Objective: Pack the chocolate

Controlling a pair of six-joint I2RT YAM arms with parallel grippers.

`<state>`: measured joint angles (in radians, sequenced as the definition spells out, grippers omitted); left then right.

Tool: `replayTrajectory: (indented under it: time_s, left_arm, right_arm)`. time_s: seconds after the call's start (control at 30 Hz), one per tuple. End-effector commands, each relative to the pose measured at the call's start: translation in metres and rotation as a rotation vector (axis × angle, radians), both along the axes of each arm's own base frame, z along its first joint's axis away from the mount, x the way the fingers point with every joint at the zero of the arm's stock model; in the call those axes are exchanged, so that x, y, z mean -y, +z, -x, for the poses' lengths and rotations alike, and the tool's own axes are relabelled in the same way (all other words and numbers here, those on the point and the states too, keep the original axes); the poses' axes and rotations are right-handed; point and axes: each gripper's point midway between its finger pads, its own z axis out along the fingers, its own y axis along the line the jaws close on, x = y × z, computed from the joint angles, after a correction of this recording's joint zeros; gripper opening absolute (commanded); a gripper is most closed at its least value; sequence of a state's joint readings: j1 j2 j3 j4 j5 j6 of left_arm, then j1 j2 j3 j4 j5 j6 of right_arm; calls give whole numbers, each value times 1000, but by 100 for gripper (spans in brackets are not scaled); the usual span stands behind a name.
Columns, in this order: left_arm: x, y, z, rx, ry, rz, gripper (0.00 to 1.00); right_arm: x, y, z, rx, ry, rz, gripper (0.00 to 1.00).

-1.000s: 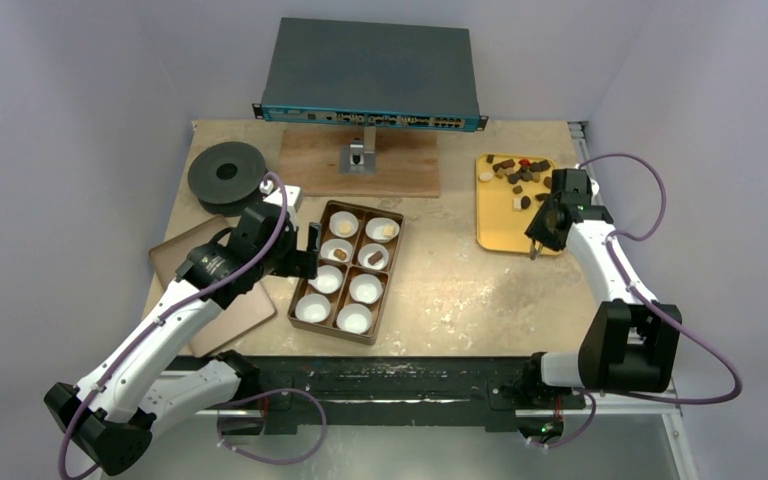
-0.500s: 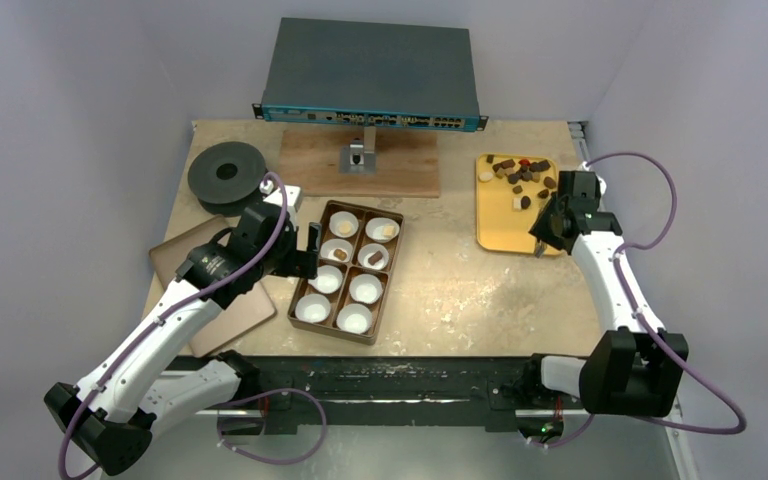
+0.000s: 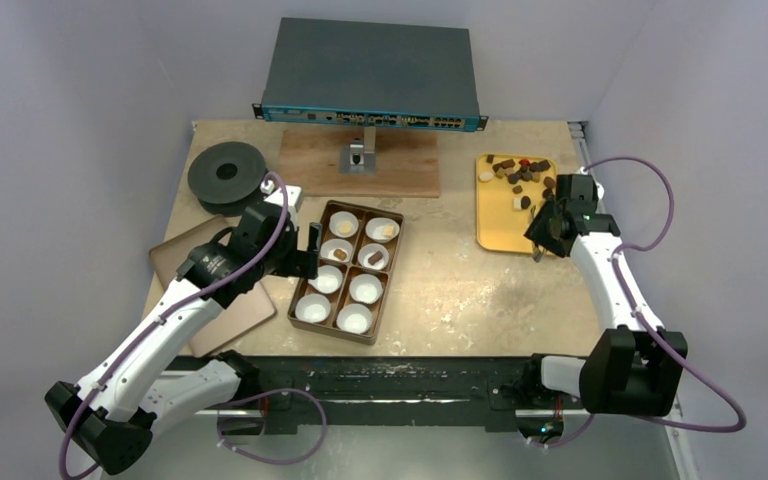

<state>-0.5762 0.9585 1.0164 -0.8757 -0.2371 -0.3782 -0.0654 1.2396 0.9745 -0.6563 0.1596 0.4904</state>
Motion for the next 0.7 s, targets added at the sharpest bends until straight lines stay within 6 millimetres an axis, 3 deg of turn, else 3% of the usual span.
replayTrajectory:
  time_s: [0.0,0.37,0.67]
  left_arm:
    - [7,4,-6,26,-14,31,100]
    - [12,4,-4,21,-43,51,100]
    - [13,5,-4,22,-45,55,100]
  right_arm:
    - [9,12,-10,29,-52,36,49]
    - [20,3,-11,12,-128,59,50]
    - [25,-5,-28,8,-125,56,48]
